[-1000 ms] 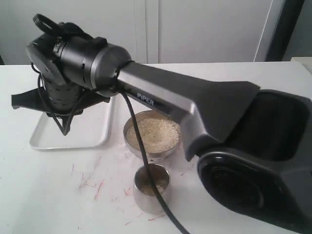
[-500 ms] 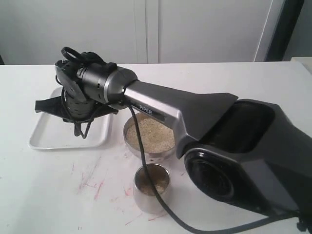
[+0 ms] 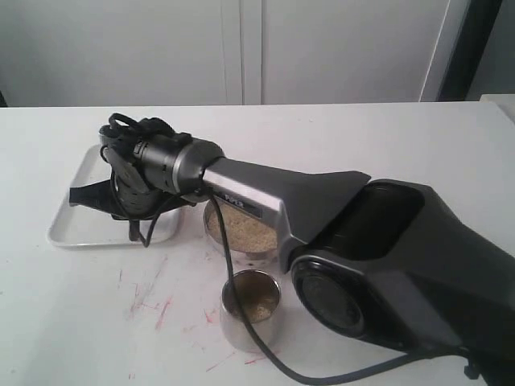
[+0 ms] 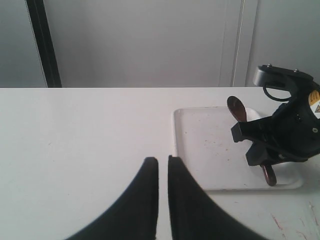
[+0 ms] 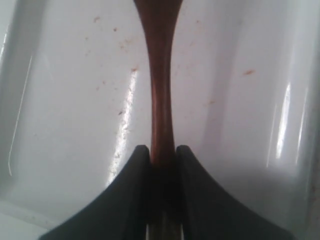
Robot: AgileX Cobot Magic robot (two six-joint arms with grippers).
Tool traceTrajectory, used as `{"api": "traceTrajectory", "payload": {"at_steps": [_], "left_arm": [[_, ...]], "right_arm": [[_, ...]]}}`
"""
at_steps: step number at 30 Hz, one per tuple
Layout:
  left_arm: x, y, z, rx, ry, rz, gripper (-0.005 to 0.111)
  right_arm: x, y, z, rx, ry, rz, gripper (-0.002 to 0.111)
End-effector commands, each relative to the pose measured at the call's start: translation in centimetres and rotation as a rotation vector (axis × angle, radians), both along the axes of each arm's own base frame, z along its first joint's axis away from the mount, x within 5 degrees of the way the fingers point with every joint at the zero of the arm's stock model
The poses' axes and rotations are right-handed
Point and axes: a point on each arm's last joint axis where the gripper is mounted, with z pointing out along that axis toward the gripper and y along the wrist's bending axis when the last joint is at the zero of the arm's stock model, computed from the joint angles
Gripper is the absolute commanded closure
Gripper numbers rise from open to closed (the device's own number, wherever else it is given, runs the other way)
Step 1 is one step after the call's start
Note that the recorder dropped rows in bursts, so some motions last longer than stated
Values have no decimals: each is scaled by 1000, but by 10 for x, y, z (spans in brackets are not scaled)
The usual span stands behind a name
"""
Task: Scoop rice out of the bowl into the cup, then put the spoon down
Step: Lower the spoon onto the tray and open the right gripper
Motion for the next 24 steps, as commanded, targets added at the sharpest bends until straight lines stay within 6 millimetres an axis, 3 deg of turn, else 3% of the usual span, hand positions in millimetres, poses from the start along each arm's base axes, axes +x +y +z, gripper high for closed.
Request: {"api": "traceTrajectory", "payload": {"at_steps": [1,20,24], "left_arm": [[0,0,3,-8,-12,-5,92],[0,0,3,-8,-12,-5,92],[0,0,3,-8,-12,-5,92]], "right_arm": [[6,-4,4,9,-31,-9,108],[9,-5,-13,-39,-45,10,108],[9,-5,-14,-35,-49,13,95]]}}
